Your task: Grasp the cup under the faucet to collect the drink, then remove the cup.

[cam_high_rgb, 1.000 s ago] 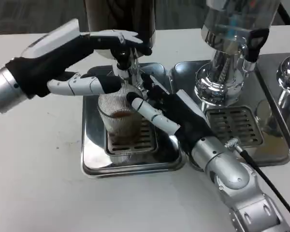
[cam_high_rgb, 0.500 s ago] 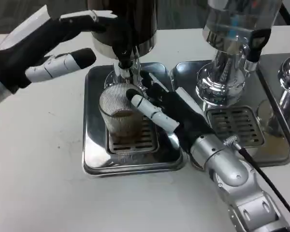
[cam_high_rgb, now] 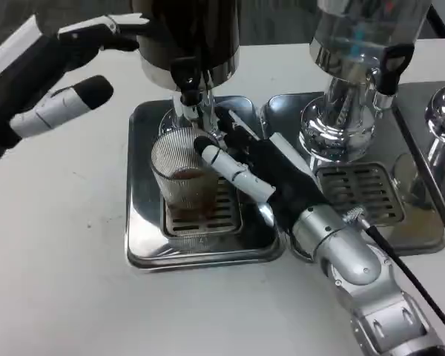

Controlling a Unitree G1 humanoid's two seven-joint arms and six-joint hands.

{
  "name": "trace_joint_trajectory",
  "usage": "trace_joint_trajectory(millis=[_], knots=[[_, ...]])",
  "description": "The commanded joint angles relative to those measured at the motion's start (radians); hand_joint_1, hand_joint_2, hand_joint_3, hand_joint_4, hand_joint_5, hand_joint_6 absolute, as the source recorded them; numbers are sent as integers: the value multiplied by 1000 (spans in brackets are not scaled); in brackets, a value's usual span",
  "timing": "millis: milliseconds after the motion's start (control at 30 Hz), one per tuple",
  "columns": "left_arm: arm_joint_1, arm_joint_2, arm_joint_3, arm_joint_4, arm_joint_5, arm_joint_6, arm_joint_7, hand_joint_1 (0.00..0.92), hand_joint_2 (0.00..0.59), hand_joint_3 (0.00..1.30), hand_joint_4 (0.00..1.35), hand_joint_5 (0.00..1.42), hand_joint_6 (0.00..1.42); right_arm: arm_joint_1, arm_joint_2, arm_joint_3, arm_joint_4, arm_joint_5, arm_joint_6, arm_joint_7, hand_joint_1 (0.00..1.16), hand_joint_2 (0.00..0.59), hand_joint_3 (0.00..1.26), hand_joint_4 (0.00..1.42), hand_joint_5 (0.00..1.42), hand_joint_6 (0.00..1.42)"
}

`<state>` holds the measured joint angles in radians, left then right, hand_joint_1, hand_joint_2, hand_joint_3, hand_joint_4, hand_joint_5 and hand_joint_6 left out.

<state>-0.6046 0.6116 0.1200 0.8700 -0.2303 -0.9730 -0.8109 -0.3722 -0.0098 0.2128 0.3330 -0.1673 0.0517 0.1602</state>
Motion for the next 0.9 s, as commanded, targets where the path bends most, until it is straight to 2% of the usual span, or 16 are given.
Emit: trace_joint_trajectory(millis=[33,233,400,600,900], knots=[[55,28,38,-42,-27,26,-8,0,95,315,178,139,223,-15,-2,-3,29,5,-38,0,274,238,0,0,0,0],[124,43,77,-75,-47,60,-6,0,94,332,181,139,232,-35,-10,6,84,-5,-73,8,390,213,0,0,0,0],[177,51,108,-98,-55,76,3,0,94,338,186,139,235,-56,-14,14,140,-6,-105,26,441,205,0,0,0,0],[211,60,137,-118,-54,91,7,0,98,359,202,139,238,-75,-15,13,196,-1,-140,44,448,204,0,0,0,0],[232,63,150,-130,-47,106,4,0,99,374,211,152,242,-91,-9,4,268,13,-192,69,442,210,0,0,0,0]])
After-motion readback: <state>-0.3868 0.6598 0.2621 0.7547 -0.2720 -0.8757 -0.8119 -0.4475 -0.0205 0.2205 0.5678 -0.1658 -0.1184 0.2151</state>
